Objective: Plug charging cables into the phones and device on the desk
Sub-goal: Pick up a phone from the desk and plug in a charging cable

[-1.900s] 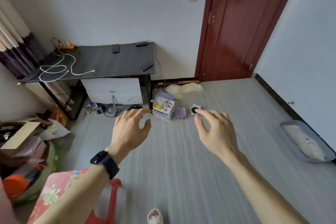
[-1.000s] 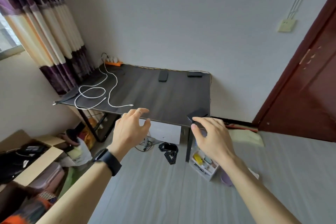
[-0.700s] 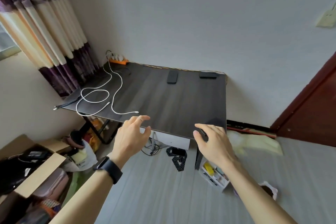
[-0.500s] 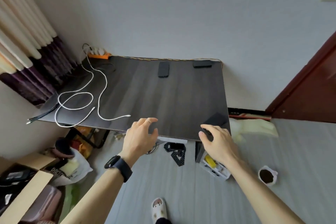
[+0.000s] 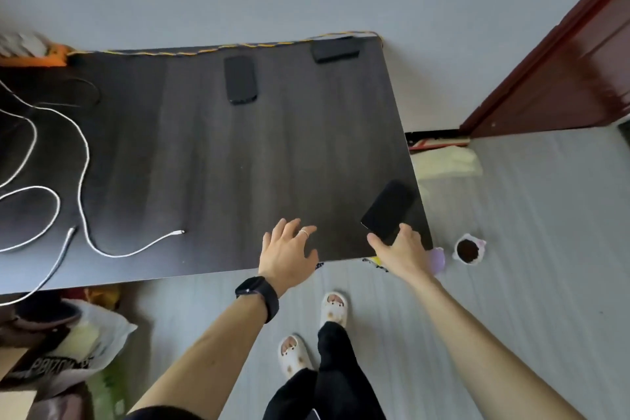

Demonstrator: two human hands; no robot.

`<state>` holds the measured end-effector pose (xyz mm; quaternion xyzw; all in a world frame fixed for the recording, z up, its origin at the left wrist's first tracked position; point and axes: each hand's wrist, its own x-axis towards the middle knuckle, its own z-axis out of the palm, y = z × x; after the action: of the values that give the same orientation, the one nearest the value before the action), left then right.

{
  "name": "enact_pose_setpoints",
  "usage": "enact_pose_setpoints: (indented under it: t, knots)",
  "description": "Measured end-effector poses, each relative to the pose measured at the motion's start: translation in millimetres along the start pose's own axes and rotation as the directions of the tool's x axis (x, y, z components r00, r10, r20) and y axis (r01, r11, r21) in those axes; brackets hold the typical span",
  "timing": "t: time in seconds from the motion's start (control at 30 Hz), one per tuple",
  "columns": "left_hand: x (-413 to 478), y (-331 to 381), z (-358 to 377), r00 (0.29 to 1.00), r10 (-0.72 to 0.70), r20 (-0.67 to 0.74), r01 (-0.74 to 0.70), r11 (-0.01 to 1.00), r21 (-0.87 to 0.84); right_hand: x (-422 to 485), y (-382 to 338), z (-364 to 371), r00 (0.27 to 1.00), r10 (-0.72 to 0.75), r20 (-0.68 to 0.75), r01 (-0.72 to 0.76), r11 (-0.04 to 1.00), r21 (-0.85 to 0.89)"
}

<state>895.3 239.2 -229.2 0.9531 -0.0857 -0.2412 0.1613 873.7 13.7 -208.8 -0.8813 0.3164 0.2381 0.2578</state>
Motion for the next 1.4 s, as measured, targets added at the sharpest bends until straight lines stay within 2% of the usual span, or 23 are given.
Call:
enact_pose_setpoints:
  t: [0.07, 0.17, 0.27, 0.4, 0.63, 0.77, 0.93, 1.03, 1.17, 1.27, 1.4]
  knots:
    - [19.6, -1.5, 14.6, 0.998, -0.027, 0.051, 0.026, 1.0, 0.012, 25.1, -4.8, 11.5, 0.999, 0.044, 0.001, -0.044, 0.995, 0.087]
    - [42.5, -5.5, 32.1, 0.993, -0.072, 0.092, 0.068, 0.997, 0.048, 57.4, -14.3, 25.2, 0.993, 0.106, -0.047, -0.101, 0.989, 0.109]
    - [50.2, -12.2, 47.2, 0.993, -0.087, 0.074, 0.078, 0.989, 0.124, 77.5, -22.1, 37.7, 0.979, 0.143, -0.146, -0.134, 0.989, 0.069]
    - [47.9, -17.6, 56.6, 0.996, -0.078, 0.041, 0.073, 0.99, 0.124, 85.2, -27.1, 50.0, 0.967, 0.12, -0.224, -0.135, 0.989, -0.052]
    - [50.5, -18.0, 48.2, 0.992, -0.081, 0.1, 0.073, 0.994, 0.079, 88.2, -24.7, 48.5, 0.98, 0.164, -0.115, -0.161, 0.986, 0.038]
    - [53.7, -25.4, 40.2, 0.983, -0.062, 0.17, 0.056, 0.998, 0.039, 84.8, -16.7, 49.5, 0.996, 0.047, -0.081, -0.055, 0.992, -0.11]
    - [55.5, -32.7, 19.7, 0.975, -0.152, 0.163, 0.184, 0.961, -0.205, 77.5, -15.1, 46.3, 1.0, 0.008, -0.018, -0.012, 0.979, -0.203]
    - [49.9, -37.3, 4.0, 0.946, -0.242, 0.216, 0.318, 0.825, -0.467, 69.1, -20.5, 44.1, 0.998, -0.05, 0.04, 0.06, 0.957, -0.283]
    - [24.0, -52.2, -15.2, 0.911, -0.313, 0.269, 0.406, 0.566, -0.717, 31.6, -57.1, 54.9, 0.962, -0.136, 0.235, 0.188, 0.958, -0.215]
    - [-6.2, -67.7, -32.8, 0.902, -0.338, 0.27, 0.383, 0.335, -0.861, -12.0, -99.0, 71.4, 0.86, -0.34, 0.381, 0.411, 0.903, -0.124]
    - [-62.5, -113.1, -62.6, 0.825, -0.537, 0.172, 0.201, -0.005, -0.98, -73.0, -165.7, 98.1, 0.66, -0.554, 0.507, 0.637, 0.771, 0.014]
